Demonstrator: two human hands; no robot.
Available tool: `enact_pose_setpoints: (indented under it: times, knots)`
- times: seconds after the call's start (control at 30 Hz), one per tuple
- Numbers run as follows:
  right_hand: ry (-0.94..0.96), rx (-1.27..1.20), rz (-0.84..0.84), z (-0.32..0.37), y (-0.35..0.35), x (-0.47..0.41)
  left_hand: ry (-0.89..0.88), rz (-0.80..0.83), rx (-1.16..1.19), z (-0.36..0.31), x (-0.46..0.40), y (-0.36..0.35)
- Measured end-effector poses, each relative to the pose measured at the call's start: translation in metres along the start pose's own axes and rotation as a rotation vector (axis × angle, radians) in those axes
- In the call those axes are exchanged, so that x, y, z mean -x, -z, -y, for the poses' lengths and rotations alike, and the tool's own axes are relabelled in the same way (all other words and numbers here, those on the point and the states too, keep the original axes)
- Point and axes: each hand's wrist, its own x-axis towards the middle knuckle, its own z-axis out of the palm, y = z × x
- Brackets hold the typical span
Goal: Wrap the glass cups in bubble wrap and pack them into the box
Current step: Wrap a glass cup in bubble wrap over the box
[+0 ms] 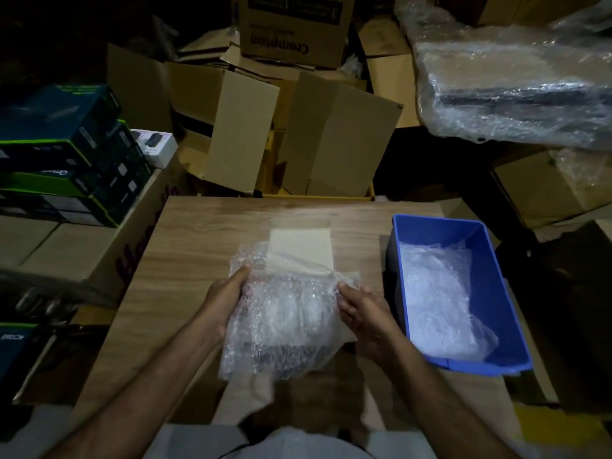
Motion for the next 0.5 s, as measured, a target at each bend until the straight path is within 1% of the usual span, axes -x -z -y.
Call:
enact_pose_setpoints:
  times: [0.07, 0.1, 0.13, 0.2, 0.27, 0.33, 0.4, 0.43, 0.5]
  knots:
    - [0.088, 0.094, -0.071, -0.001, -0.002, 0.005, -0.063, 0.000, 0.039, 0.003, 0.003, 0.002]
    - [0.132, 0.155, -0.073, -0.001, -0.002, 0.008, -0.102, -0.002, 0.042, 0.005, 0.005, 0.002]
    - [0.168, 0.222, -0.045, 0.000, -0.001, 0.012, -0.151, -0.001, 0.032, 0.006, 0.007, 0.002]
    - [0.220, 0.362, 0.066, 0.002, 0.002, 0.017, -0.265, 0.008, -0.015, 0.008, 0.012, 0.002]
    - [0.274, 0.479, 0.167, 0.004, 0.004, 0.018, -0.341, 0.044, -0.055, 0.006, 0.019, 0.003]
    - [0.343, 0.510, 0.210, 0.007, 0.006, 0.014, -0.366, 0.090, -0.068, 0.004, 0.024, 0.008]
    - [0.414, 0.544, 0.207, 0.010, 0.008, 0.009, -0.415, 0.134, -0.138, 0.004, 0.019, 0.020]
    - [0.433, 0.557, 0.205, 0.011, 0.010, 0.007, -0.426, 0.165, -0.183, 0.006, 0.014, 0.027]
    - [0.411, 0.551, 0.197, 0.016, 0.011, 0.009, -0.390, 0.239, -0.238, 0.007, 0.009, 0.039]
